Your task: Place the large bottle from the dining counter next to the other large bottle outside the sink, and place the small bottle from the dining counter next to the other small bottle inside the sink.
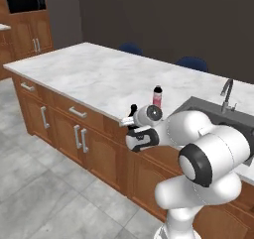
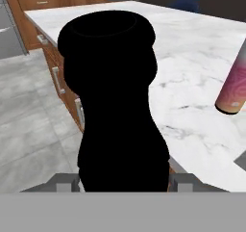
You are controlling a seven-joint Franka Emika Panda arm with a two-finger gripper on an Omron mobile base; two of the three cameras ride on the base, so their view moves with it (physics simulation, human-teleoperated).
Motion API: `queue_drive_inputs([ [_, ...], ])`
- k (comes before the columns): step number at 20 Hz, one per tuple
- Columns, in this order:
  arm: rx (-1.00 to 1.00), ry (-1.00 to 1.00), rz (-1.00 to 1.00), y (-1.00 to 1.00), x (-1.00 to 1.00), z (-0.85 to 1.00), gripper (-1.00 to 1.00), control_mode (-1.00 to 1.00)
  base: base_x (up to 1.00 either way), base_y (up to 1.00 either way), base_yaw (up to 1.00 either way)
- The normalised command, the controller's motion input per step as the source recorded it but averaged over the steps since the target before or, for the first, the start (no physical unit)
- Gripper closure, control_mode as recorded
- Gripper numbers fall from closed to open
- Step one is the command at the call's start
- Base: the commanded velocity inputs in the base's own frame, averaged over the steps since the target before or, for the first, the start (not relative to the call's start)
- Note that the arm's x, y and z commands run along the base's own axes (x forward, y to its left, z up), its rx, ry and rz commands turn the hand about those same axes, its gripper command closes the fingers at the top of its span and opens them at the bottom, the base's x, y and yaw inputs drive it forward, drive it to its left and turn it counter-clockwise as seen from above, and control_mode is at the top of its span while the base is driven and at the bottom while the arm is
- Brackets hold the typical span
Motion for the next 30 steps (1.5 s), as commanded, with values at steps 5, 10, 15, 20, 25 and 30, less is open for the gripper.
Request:
queue_drive_inputs([
  [5, 0.0, 0.0, 0.0, 0.0, 0.0, 0.0, 1.0, 1.0, 0.0, 0.38, -0.23],
  [10, 0.0, 0.0, 0.0, 0.0, 0.0, 0.0, 1.0, 1.0, 0.13, 0.28, -0.22],
  [15, 0.0, 0.0, 0.0, 0.0, 0.0, 0.0, 1.0, 1.0, 0.42, 0.14, -0.19],
  [20, 0.0, 0.0, 0.0, 0.0, 0.0, 0.0, 1.0, 1.0, 0.45, 0.12, -0.14],
  [25, 0.0, 0.0, 0.0, 0.0, 0.0, 0.0, 1.0, 1.0, 0.09, 0.06, -0.22],
  [30, 0.0, 0.0, 0.0, 0.0, 0.0, 0.0, 1.0, 1.0, 0.06, 0.0, -0.3],
])
